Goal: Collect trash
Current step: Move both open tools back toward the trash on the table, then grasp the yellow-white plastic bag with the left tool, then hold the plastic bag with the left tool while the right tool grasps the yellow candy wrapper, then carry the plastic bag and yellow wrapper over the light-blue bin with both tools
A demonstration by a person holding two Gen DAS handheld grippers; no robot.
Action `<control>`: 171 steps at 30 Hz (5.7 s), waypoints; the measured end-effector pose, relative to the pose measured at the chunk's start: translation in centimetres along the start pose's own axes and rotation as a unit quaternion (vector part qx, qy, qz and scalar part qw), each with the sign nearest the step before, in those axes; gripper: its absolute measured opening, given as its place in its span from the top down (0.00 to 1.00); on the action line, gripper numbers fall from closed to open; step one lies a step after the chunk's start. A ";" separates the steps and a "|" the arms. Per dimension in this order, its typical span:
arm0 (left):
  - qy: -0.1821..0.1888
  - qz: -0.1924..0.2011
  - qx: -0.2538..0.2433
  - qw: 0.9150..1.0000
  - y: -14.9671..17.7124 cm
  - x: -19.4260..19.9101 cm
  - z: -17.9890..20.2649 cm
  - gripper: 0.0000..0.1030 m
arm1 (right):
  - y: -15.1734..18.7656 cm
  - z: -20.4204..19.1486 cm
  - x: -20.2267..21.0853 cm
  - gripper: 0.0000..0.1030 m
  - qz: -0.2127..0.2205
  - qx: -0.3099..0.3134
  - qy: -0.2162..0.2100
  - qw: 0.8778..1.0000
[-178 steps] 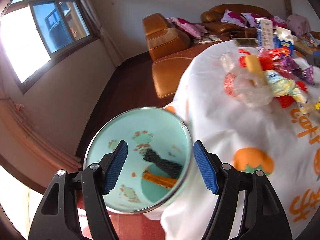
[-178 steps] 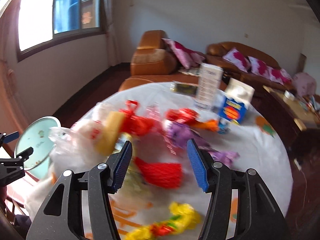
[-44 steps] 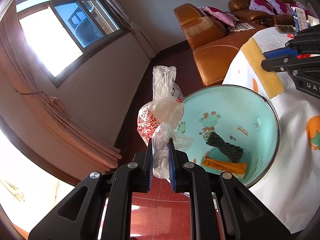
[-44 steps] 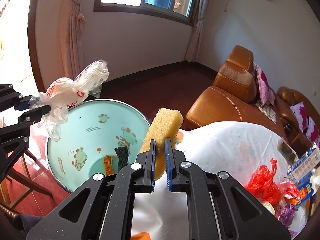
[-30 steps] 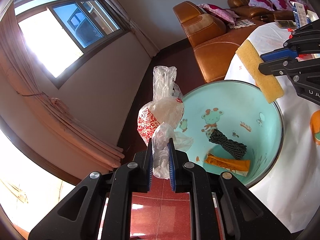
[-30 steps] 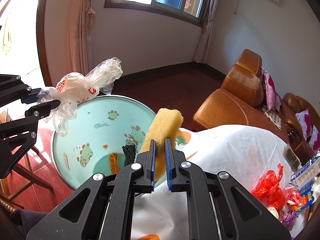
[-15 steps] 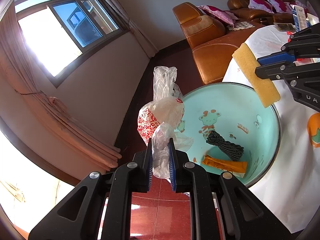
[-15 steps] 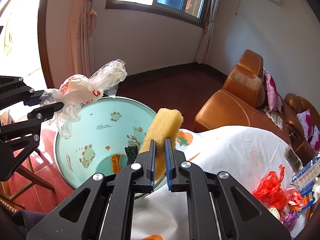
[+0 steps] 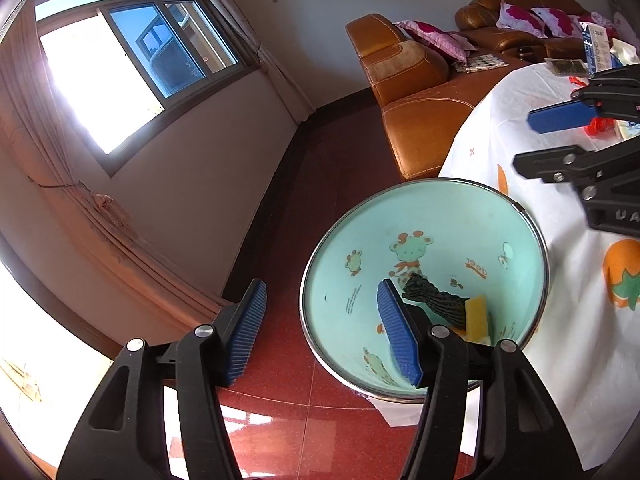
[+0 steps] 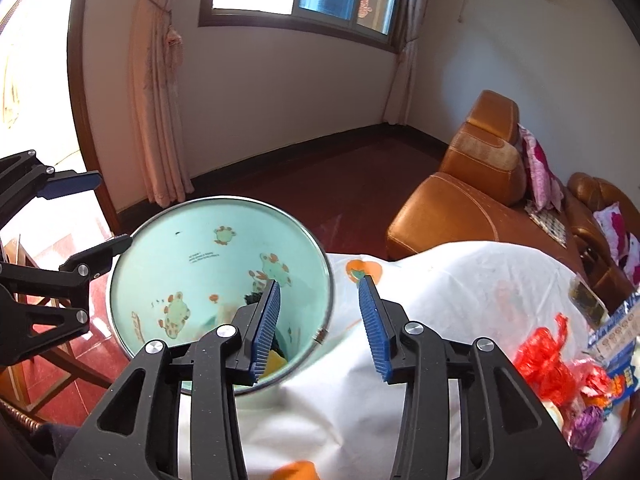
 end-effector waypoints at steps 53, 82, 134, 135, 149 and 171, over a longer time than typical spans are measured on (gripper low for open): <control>0.289 -0.011 -0.137 0.947 -1.8 10.1 33.0 0.93 | 31.9 19.2 22.2 0.38 -0.049 -0.320 0.249 0.913; 0.301 -0.035 -0.078 0.950 -2.4 7.8 31.4 0.79 | 32.4 19.0 21.7 0.38 -0.045 -0.322 0.253 0.911; 0.276 0.002 -0.110 0.955 -0.2 8.4 19.5 0.83 | 26.9 13.7 17.8 0.89 -0.059 -0.287 0.080 0.953; 0.274 0.004 -0.108 0.956 -0.3 8.4 19.3 0.83 | 26.7 13.7 18.0 0.89 -0.057 -0.283 0.090 0.953; 0.250 0.014 -0.085 0.964 -1.4 7.8 15.7 0.83 | 23.0 14.2 19.3 0.91 -0.028 -0.230 0.156 0.960; 0.173 0.002 -0.068 0.982 -0.1 4.5 9.5 0.83 | 13.3 14.0 17.3 0.91 0.050 -0.198 0.144 0.968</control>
Point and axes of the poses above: each gripper's, at about its wrist camera, not at the fingertips, and x roughly against the way its jaws point, z to its right, y to its underside, the point moved 9 cm from there along -x, roughly the way its jaws point, and after that the axes turned 8 degrees about x, right-handed, at the moved point
